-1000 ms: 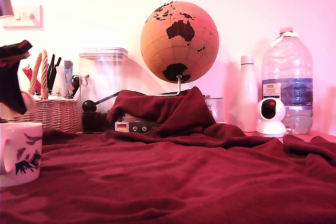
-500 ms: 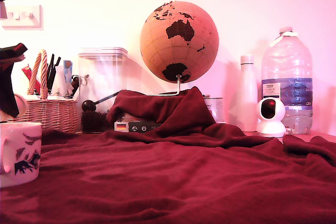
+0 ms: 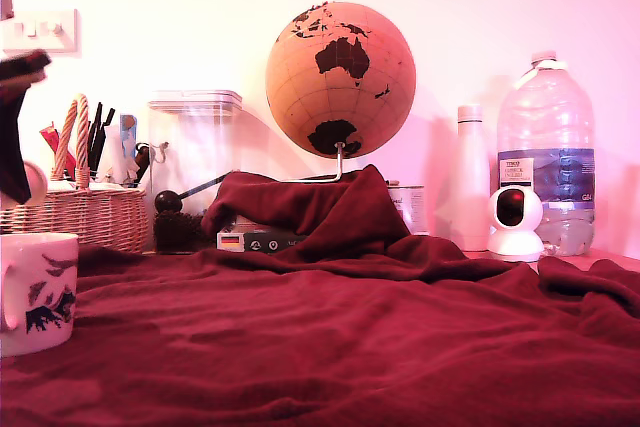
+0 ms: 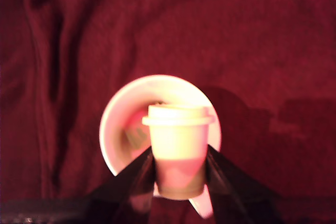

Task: Pick up the coffee capsules on the table and drop them inside the coffee cup

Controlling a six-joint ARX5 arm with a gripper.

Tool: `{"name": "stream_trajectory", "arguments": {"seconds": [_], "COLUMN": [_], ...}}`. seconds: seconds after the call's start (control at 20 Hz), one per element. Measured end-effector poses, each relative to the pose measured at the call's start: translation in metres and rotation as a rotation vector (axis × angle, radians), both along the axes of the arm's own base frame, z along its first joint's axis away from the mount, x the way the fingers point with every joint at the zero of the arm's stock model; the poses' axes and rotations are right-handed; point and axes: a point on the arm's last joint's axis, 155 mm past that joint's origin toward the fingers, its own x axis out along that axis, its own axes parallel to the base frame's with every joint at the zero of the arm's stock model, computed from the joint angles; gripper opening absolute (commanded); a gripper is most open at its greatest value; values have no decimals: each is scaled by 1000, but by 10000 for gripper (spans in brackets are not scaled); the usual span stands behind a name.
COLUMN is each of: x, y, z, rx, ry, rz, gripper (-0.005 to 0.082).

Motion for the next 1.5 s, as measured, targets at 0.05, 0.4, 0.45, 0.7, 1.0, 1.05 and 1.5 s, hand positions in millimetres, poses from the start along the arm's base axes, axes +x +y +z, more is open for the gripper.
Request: {"name": "stream_trajectory", "arguments": {"seconds": [0.05, 0.4, 0.45, 0.7, 1.0, 1.05, 1.5], "x": [-2, 3, 3, 11, 11, 11, 12], "y": [0, -2, -2, -1, -1, -1, -1], "z": [-1, -11, -14, -18, -20, -20, -20], "rx": [-2, 10, 14, 33, 48, 50, 50], "ry": [9, 89, 103, 134, 137, 136, 134], "rz": [0, -3, -2, 4, -13, -16, -16], "gripper": [162, 163, 163, 163, 163, 163, 651]}}
